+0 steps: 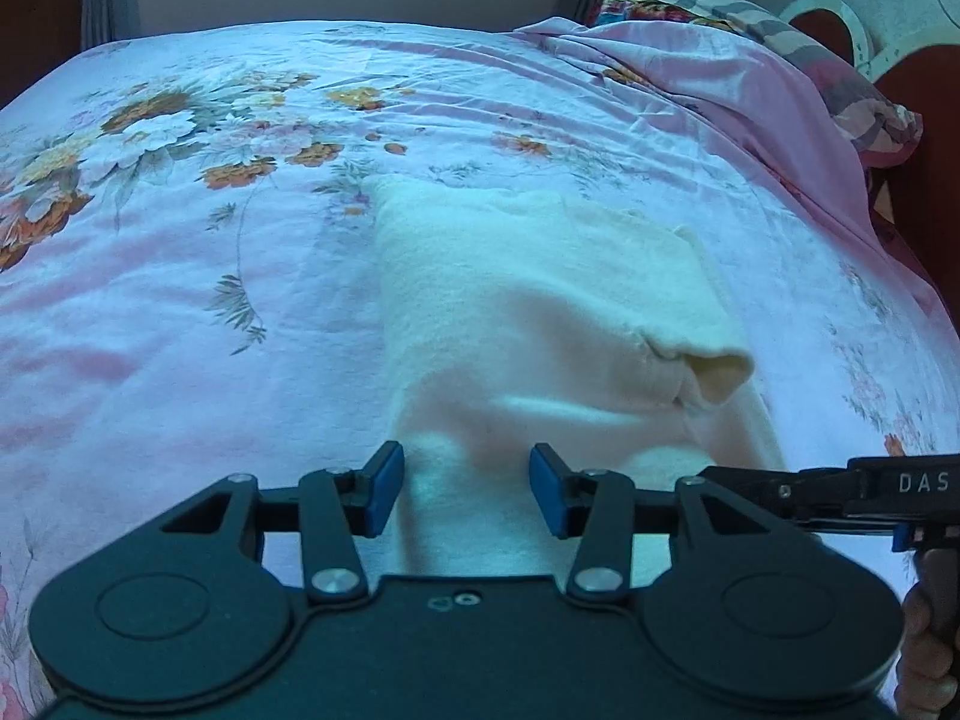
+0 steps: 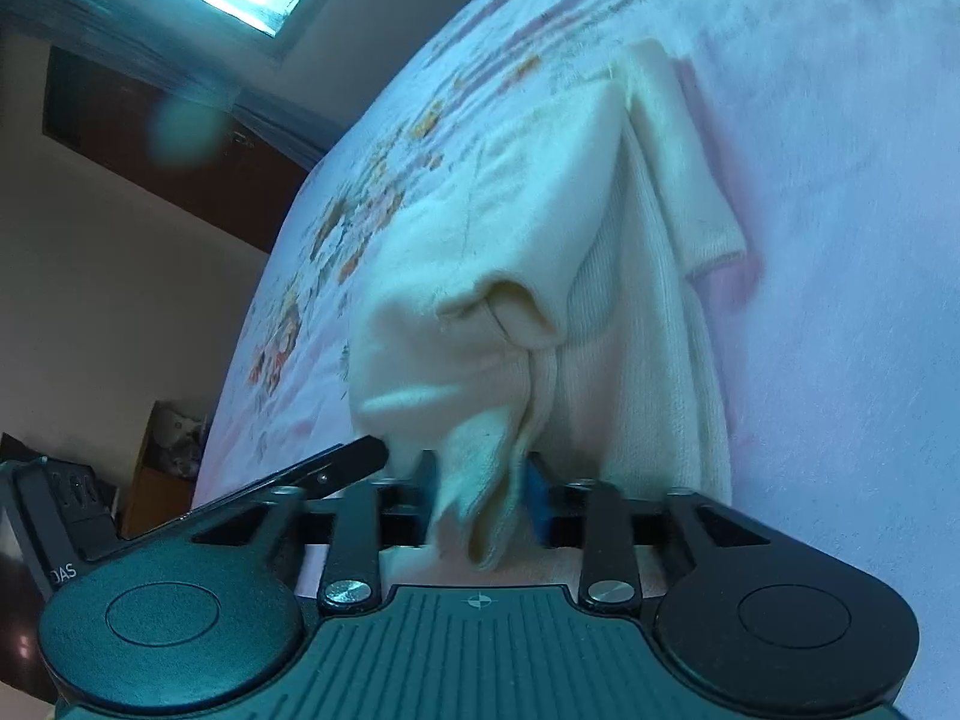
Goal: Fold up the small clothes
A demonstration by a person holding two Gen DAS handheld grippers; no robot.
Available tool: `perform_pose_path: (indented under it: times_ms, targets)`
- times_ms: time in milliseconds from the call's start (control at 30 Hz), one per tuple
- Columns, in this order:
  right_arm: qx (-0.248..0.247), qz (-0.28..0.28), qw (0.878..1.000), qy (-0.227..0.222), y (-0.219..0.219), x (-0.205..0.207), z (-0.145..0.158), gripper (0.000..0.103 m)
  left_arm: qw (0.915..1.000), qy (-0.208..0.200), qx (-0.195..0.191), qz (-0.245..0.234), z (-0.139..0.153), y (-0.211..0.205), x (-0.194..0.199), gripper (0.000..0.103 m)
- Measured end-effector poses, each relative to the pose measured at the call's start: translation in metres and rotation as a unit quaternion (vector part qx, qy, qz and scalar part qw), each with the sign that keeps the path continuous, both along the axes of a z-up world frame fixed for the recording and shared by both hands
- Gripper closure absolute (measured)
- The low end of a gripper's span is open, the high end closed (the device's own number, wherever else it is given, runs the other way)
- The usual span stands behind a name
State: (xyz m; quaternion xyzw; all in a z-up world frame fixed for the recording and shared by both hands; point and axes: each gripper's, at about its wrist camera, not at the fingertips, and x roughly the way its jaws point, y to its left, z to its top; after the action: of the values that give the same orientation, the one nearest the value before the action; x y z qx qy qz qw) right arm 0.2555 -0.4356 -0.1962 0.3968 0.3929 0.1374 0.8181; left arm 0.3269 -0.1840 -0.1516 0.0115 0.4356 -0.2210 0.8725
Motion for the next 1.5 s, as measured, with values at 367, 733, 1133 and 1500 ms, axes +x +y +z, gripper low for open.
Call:
perform_pose_path:
  times_ms: [367,733,1133,1500]
  targets:
    - [0.050,0.041,0.998,0.001,0.011,-0.001,-0.003,0.073,0.9998,-0.001,-0.007,0.019,0.005,0.008,0.006,0.055]
    - [0.140,-0.053,0.988,-0.025,-0.007,0.017,-0.024,0.072,0.9998,0.010,-0.012,0.013,-0.002,0.007,0.001,0.055]
    - [0.147,-0.089,0.985,-0.022,-0.030,0.005,-0.023,0.050,0.9990,-0.001,-0.029,0.032,0.001,0.014,0.017,0.055]
    - [0.103,-0.067,0.991,-0.051,-0.020,0.041,-0.011,0.074,0.9987,0.016,-0.038,0.029,-0.011,0.008,0.039,0.055]
